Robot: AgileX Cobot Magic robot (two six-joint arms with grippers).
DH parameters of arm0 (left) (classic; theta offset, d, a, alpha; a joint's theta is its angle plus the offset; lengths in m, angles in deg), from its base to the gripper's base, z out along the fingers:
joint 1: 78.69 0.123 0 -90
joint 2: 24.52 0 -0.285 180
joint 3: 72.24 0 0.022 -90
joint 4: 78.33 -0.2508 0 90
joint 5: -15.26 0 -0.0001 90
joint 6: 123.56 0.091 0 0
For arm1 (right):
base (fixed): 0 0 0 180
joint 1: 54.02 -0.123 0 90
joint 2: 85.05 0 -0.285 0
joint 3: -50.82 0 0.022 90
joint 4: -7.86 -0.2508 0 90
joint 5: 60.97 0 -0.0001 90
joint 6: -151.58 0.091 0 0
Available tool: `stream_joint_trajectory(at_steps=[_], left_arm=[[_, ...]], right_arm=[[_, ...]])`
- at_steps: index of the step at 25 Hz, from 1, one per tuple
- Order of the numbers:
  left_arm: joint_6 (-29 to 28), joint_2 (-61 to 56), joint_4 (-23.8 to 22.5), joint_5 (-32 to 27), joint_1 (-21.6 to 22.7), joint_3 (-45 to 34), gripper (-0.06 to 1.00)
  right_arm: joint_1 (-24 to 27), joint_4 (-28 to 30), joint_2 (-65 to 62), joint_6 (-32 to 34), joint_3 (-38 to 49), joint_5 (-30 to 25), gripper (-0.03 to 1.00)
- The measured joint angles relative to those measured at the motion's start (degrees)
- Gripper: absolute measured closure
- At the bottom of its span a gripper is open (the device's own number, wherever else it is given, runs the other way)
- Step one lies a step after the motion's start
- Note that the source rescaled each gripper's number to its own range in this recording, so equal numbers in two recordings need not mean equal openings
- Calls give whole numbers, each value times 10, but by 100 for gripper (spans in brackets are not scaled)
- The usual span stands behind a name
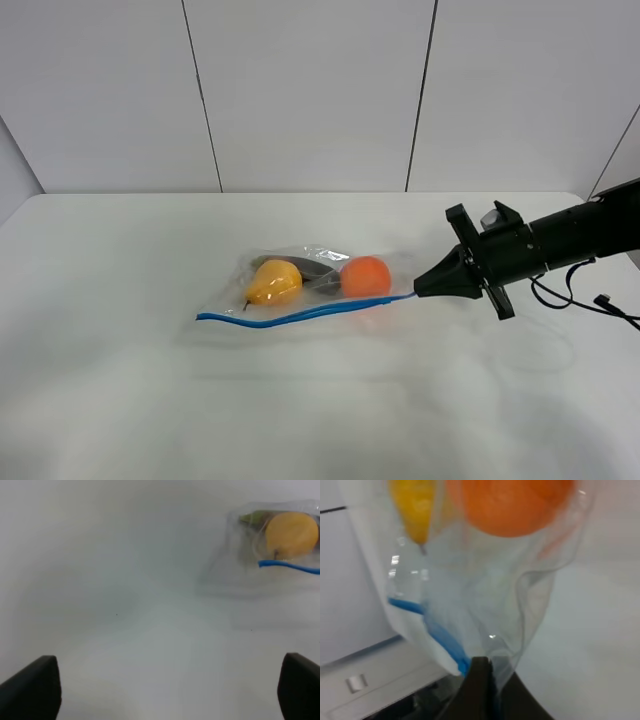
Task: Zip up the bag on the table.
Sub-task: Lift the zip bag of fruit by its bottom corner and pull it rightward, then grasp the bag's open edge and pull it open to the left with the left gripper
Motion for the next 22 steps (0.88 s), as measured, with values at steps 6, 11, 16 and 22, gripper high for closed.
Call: stream_joint_trajectory(at_steps=[6,11,16,22], left_arm=[[0,0,0,0,0,0,-6],[0,0,0,0,0,0,-6],[0,0,0,0,0,0,-6],[0,0,0,0,0,0,-6]], right_arm=[[0,-36,0,0,-45,-36,97],[0,-35,0,0,-46,-38,97],[0,-35,0,0,-46,-38,97],[0,-35,0,0,-46,-38,97]])
